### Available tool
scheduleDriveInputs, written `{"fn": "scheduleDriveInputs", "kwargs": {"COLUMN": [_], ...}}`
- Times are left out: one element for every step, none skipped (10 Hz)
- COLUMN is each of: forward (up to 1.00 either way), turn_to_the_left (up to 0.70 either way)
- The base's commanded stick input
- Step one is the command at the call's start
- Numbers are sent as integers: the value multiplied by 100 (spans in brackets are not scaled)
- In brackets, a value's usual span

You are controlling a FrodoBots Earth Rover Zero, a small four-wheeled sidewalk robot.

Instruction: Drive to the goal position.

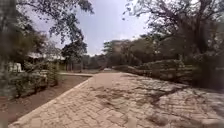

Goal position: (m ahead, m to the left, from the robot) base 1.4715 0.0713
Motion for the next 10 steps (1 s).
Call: {"fn": "scheduleDriveInputs", "kwargs": {"forward": [70, 70, 70, 70, 70, 70, 70, 70, 70, 70], "turn_to_the_left": [0, 0, 0, 0, 0, 0, 0, 0, 0, 0]}}
